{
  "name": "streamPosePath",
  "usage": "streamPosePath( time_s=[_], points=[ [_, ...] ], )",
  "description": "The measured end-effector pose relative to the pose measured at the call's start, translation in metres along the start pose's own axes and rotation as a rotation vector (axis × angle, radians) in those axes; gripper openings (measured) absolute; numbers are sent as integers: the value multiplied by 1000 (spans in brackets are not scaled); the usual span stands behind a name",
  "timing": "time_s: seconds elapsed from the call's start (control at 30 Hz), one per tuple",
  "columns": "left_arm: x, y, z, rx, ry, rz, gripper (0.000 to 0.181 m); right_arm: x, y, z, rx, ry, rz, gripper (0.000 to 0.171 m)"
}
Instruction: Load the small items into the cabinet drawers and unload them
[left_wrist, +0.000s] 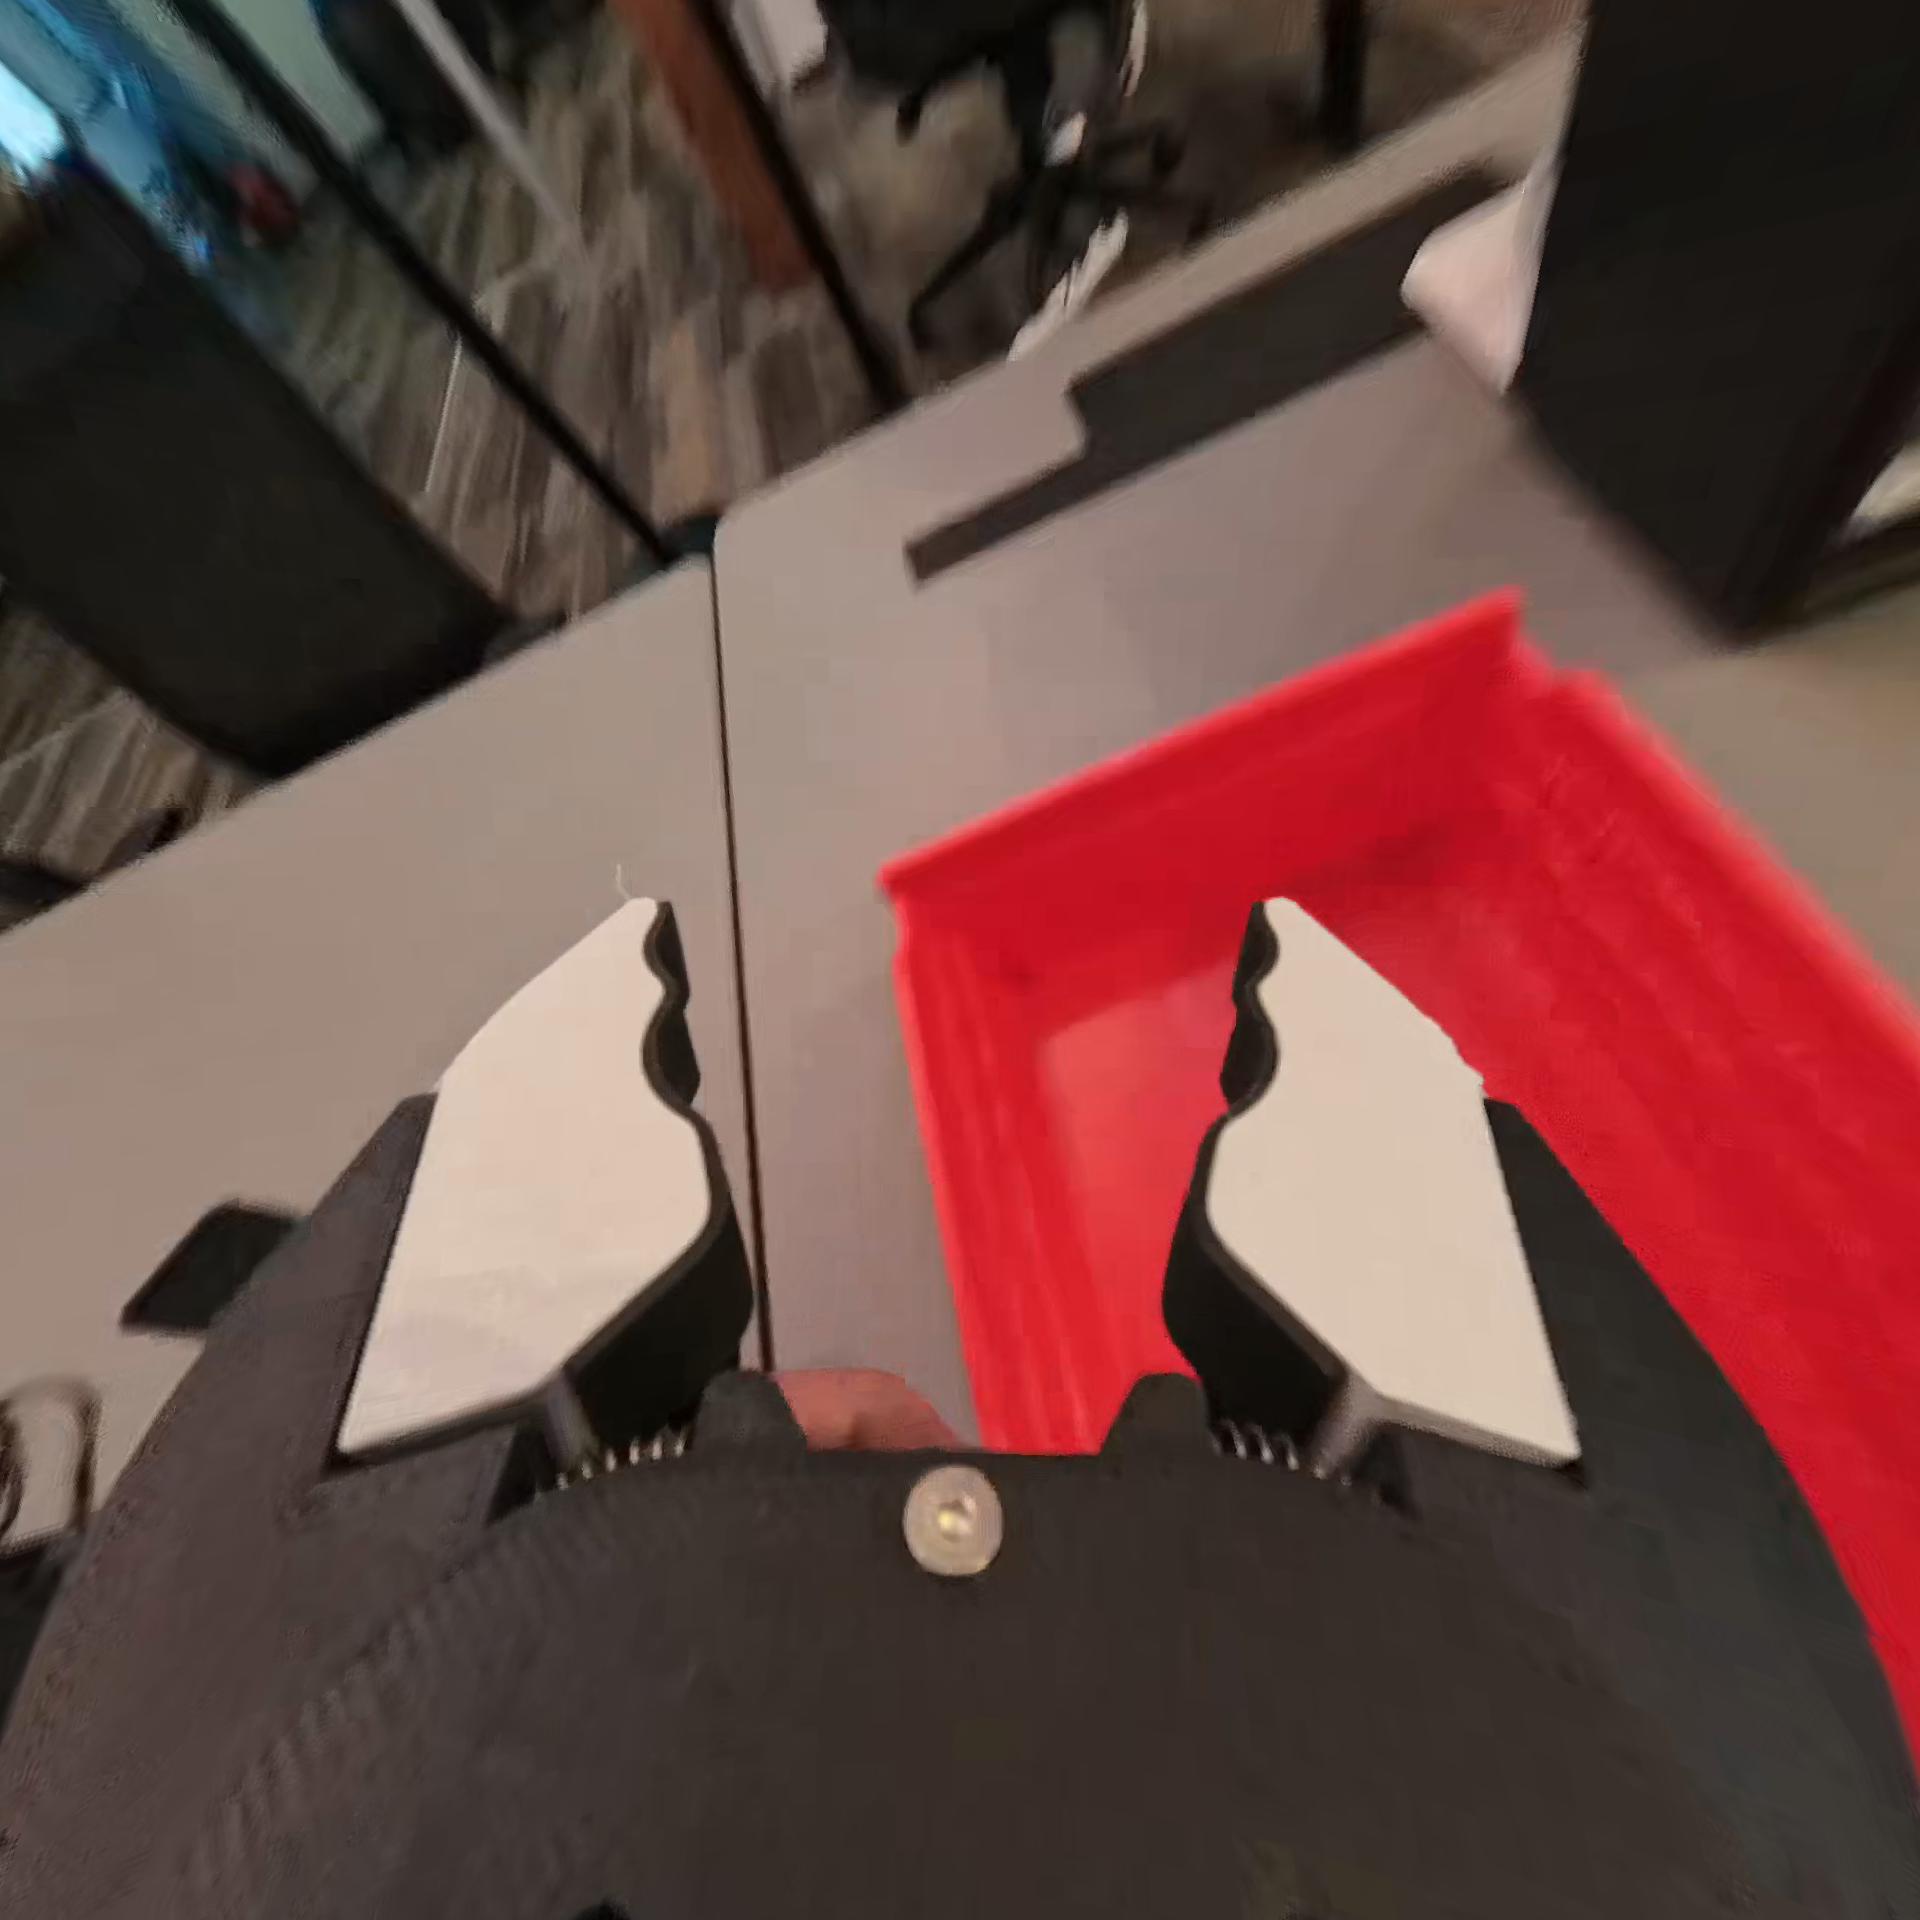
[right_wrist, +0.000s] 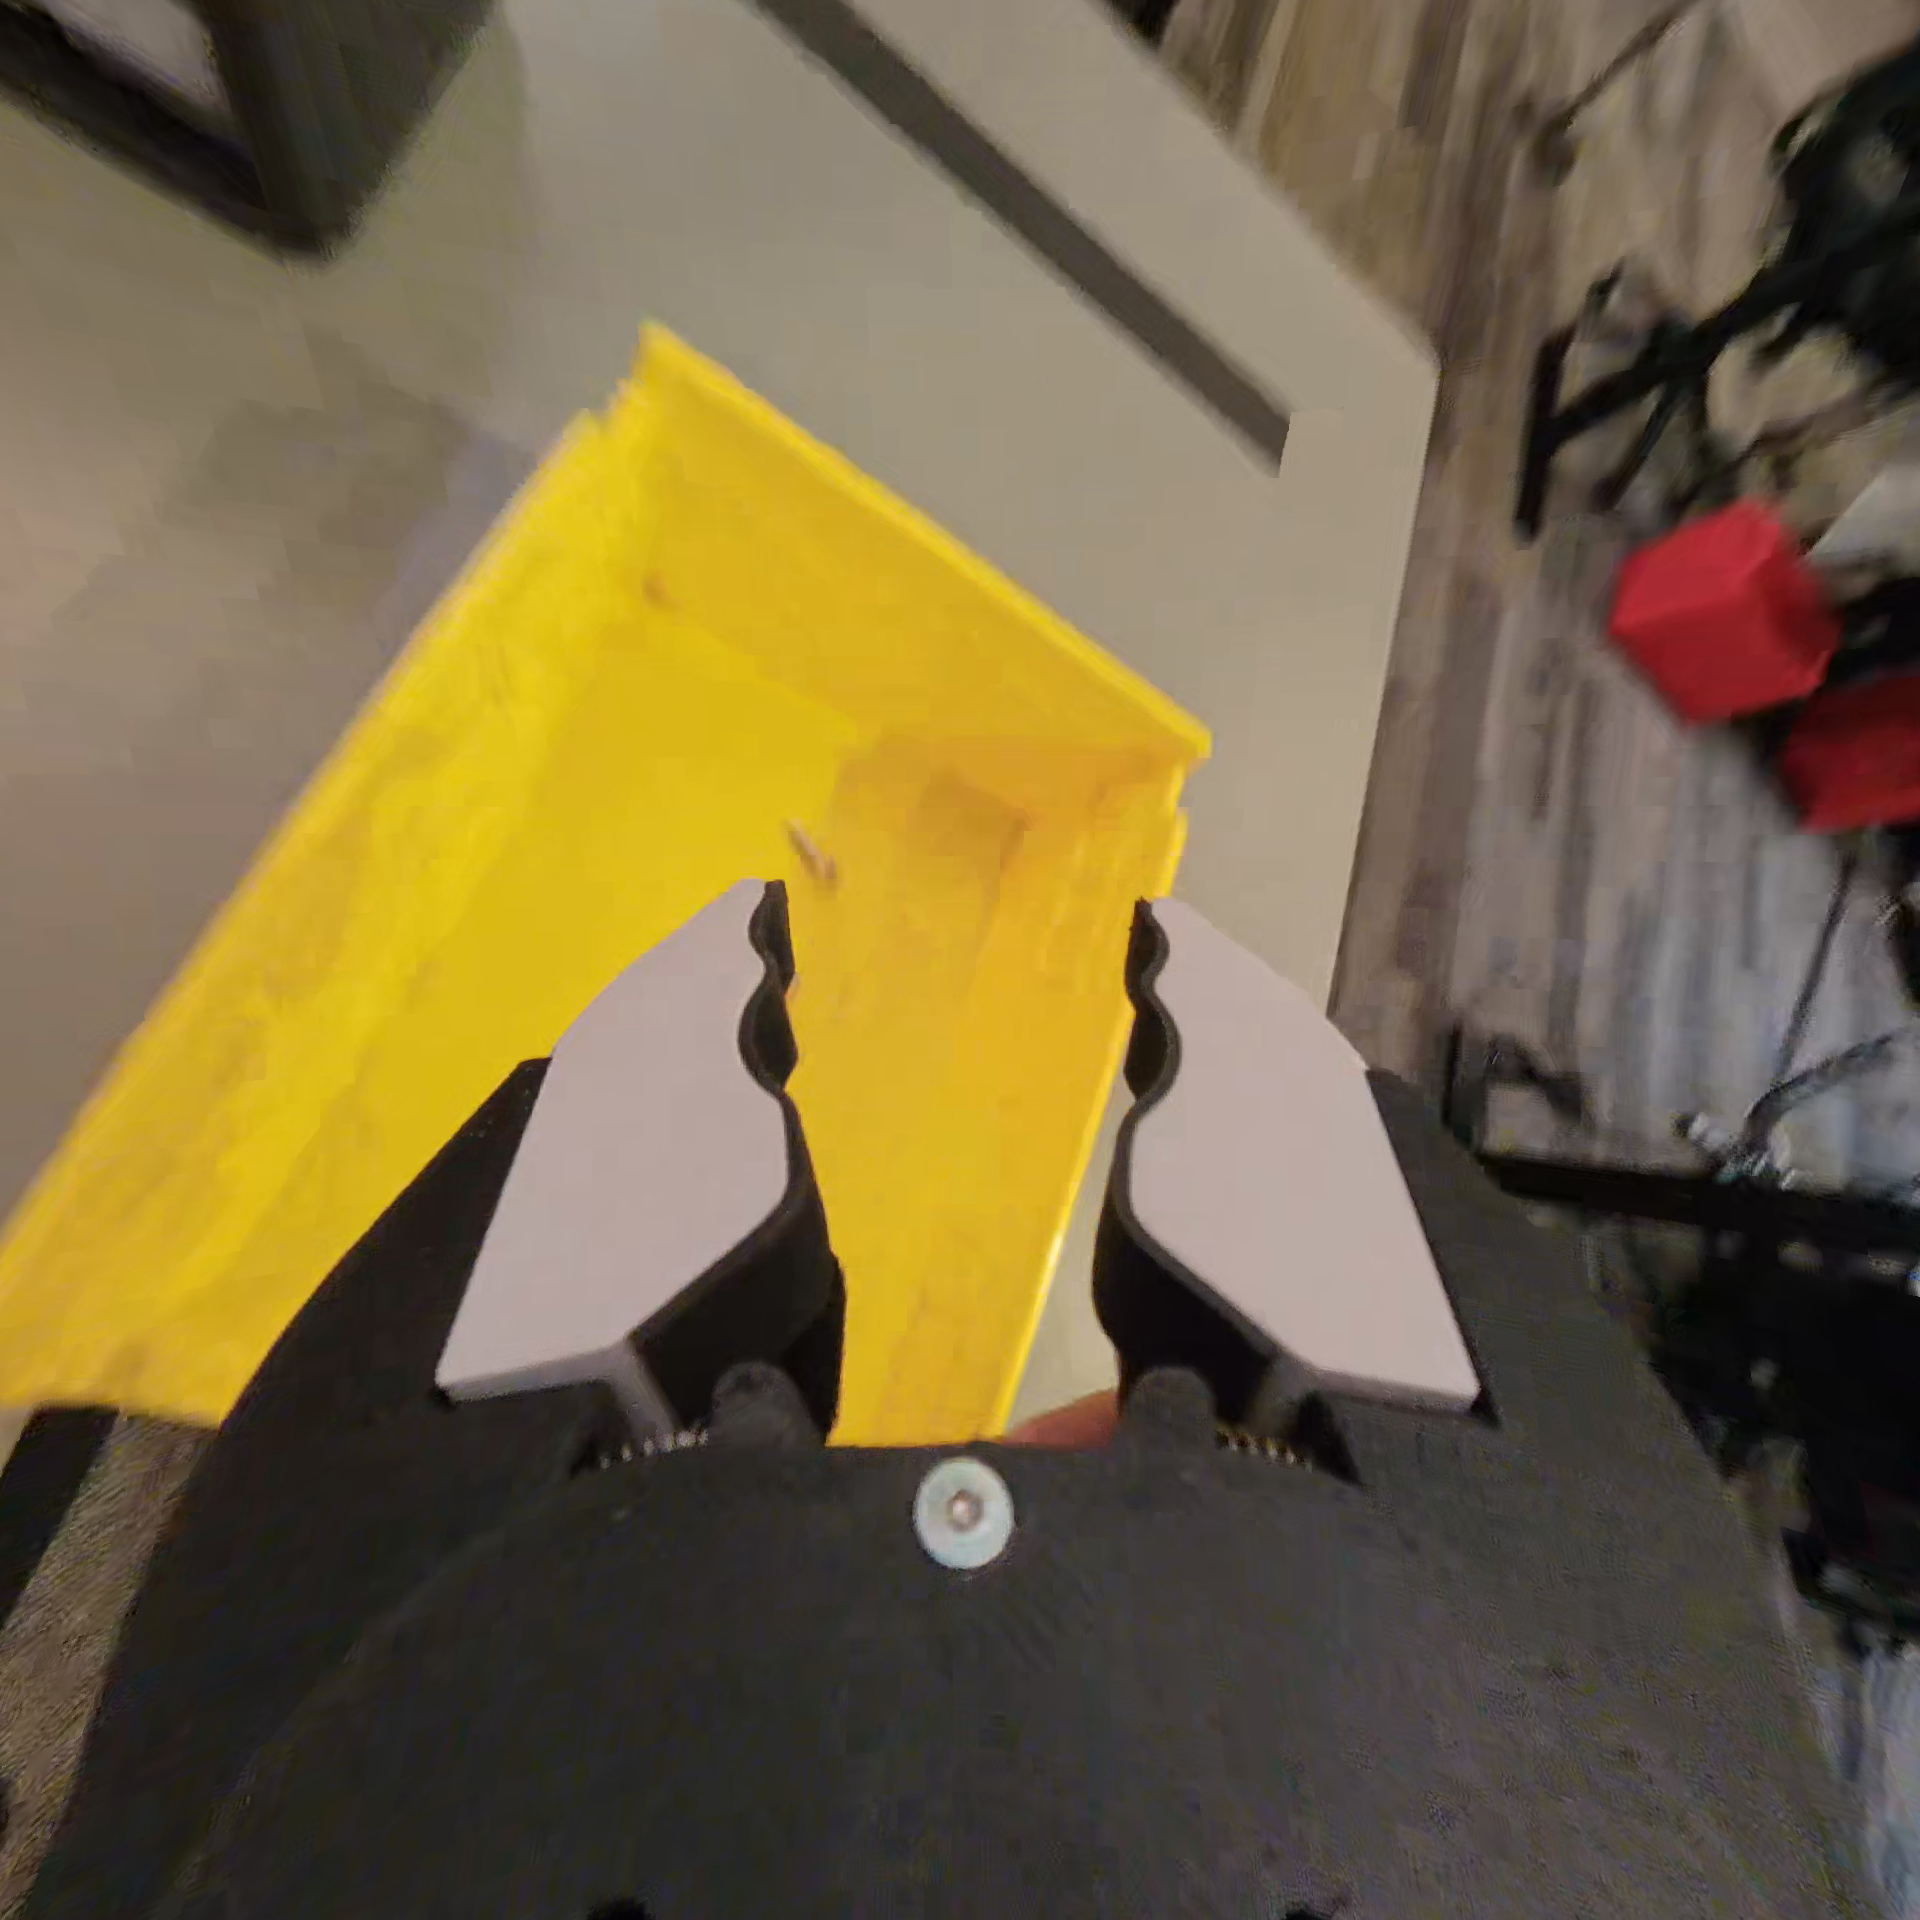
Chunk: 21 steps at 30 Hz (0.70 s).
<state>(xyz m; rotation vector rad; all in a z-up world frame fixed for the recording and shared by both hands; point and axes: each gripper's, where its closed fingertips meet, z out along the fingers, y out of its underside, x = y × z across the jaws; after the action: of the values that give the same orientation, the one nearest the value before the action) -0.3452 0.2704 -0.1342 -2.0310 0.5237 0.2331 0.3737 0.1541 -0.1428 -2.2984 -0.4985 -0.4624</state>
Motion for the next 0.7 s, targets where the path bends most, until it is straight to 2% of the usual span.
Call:
streamPosePath(
  time_s=[0.13, 0.33, 0.4, 0.47, 0.5, 0.57, 0.63, 0.7],
  points=[
    [-19, 70, -8, -172, -5, -55, 102, 27, 81, 5, -192, -16, 102, 63],
    [-9, 106, -17, -254, 89, -193, 95, 30, 140, 21, -311, -63, 213, 66],
    [0, 126, -8, -324, 117, -173, 84, 25, 151, 27, -341, -87, 223, 63],
    [16, 131, 1, -322, 195, -196, 73, 21, 160, 33, -370, -111, 228, 55],
    [22, 133, 5, -327, 223, -221, 60, 16, 164, 35, -382, -139, 240, 48],
    [23, 146, 9, -393, 213, -187, 48, 5, 170, 40, -403, -211, 275, 34],
    [24, 159, 10, -470, 211, -158, 22, -1, 175, 46, -418, -238, 285, 24],
    [24, 161, 10, -475, 216, -147, 16, -6, 178, 49, -427, -265, 284, 20]
  ],
)
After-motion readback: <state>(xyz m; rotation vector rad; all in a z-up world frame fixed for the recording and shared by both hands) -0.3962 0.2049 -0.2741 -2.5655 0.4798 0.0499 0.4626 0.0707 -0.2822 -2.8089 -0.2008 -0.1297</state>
